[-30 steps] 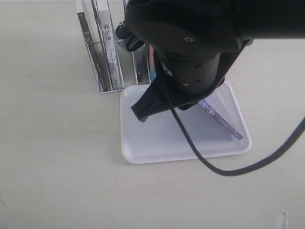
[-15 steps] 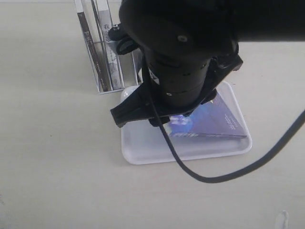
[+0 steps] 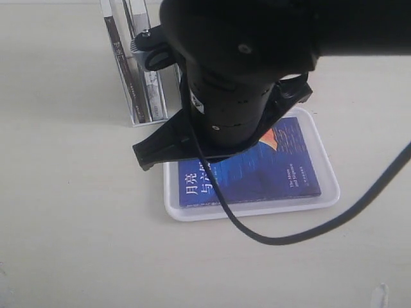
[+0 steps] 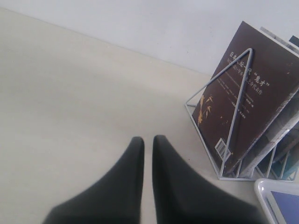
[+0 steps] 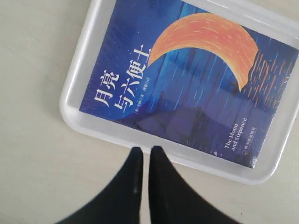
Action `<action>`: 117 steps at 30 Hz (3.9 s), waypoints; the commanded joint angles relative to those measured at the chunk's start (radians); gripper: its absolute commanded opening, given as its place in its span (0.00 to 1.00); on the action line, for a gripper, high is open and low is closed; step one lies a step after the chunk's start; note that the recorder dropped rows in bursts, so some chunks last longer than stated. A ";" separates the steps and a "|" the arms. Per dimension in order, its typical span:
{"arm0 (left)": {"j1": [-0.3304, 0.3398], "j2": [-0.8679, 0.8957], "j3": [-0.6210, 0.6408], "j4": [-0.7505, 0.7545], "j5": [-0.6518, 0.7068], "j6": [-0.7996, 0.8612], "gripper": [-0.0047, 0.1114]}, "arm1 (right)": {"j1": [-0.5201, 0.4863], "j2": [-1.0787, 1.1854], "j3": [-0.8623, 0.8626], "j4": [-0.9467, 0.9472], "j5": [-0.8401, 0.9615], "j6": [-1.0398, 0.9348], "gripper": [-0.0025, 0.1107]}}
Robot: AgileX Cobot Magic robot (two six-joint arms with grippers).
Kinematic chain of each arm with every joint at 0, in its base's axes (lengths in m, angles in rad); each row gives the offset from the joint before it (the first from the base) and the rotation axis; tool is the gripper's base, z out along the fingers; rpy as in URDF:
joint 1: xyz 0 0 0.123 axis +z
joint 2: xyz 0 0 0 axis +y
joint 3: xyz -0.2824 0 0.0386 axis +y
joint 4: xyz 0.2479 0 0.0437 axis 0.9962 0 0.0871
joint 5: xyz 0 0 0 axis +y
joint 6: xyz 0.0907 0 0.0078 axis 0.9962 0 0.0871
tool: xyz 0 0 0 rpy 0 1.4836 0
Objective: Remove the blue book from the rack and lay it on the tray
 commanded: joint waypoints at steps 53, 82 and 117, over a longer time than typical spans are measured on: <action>-0.010 -0.002 0.004 -0.006 -0.009 0.001 0.09 | -0.935 -1.575 0.902 -0.430 -0.857 0.237 0.04; -0.010 -0.002 0.004 -0.006 -0.009 0.001 0.09 | -0.939 -1.580 0.907 0.306 -0.868 -0.668 0.04; -0.010 -0.002 0.004 -0.006 -0.013 0.001 0.09 | -1.004 -1.620 1.206 0.268 -0.730 -0.777 0.04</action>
